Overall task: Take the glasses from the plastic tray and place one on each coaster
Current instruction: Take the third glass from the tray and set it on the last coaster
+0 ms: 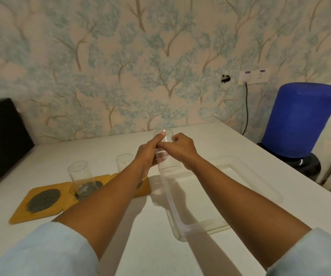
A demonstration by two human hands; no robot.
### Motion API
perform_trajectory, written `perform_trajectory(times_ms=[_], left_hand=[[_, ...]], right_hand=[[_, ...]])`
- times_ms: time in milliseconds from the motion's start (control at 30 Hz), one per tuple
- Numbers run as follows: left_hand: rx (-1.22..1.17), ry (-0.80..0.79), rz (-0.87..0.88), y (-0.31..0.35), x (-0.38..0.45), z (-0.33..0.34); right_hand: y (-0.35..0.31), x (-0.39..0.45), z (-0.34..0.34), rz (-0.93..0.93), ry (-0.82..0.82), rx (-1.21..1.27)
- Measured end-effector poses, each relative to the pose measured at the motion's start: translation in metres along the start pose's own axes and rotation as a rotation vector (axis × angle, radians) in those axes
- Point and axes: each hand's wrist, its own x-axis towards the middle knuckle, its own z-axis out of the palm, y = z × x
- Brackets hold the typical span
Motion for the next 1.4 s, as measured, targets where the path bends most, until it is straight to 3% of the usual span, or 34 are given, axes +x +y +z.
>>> perform_trajectory(times_ms=[67, 133, 300, 667, 1400], left_hand=[[0.018, 0.013, 0.012, 0.006, -0.004, -0.008], [-0.044, 0.161, 0.109, 0.023, -0.029, -0.071], [0.051, 0.169, 0.119, 0.033, -0.040, -0.093], [0.080, 0.376, 0.192, 0.034, -0.081, -0.207], [0.206, 0.633, 0.202, -0.006, -0.095, -0.335]], right_hand=[[-0.008, -0.001, 0.006, -0.021, 0.007, 0.045], [-0.045, -0.016, 0.056, -0.074, -0.166, 0.014], [-0.058, -0.019, 0.073, -0.103, -0.181, 0.081], [-0.097, -0.052, 0.171, -0.277, -0.369, 0.042], [-0.108, -0.073, 0.307, -0.324, -0.566, -0.095]])
